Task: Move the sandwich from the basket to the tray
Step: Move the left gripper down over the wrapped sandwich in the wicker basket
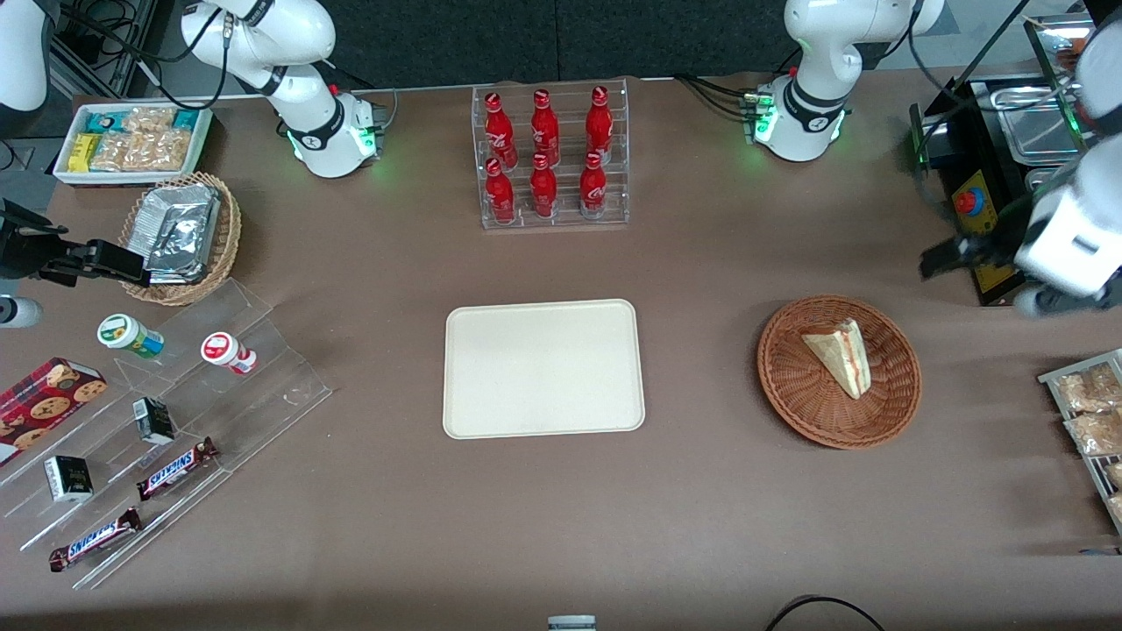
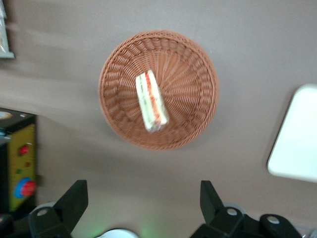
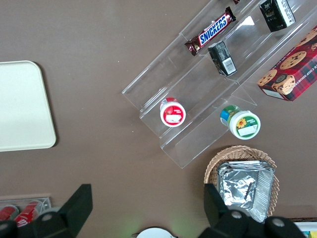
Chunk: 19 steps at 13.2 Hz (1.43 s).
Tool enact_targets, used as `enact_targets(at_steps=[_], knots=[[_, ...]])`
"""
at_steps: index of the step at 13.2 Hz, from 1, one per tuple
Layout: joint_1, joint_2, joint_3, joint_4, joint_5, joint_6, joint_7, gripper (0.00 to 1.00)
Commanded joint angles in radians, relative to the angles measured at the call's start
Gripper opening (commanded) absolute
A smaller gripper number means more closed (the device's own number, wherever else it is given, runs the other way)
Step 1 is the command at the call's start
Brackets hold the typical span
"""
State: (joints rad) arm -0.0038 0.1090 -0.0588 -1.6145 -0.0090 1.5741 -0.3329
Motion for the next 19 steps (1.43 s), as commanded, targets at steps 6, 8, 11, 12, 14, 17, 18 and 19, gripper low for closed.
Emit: enact_targets(at_steps=[6, 8, 11, 12, 14, 17, 18, 19], knots=[[-0.073, 0.100, 0.001, -0.221, 0.052, 0.355, -0.500, 1.00], [-0.073, 0.098, 0.001, -0.307, 0.104, 0.449, -0.532, 1.00], [-0.068, 0.084, 0.004, -0.454, 0.119, 0.611, -0.532, 1.00], [-0.064, 0.080, 0.007, -0.503, 0.124, 0.677, -0.532, 1.00], [-0.062, 0.077, 0.010, -0.564, 0.129, 0.745, -0.532, 1.00], [-0.038, 0.081, 0.010, -0.594, 0.132, 0.784, -0.531, 1.00], [-0.036, 0.089, 0.010, -0.598, 0.132, 0.790, -0.531, 1.00], [-0.028, 0.090, 0.011, -0.610, 0.132, 0.813, -0.531, 1.00]])
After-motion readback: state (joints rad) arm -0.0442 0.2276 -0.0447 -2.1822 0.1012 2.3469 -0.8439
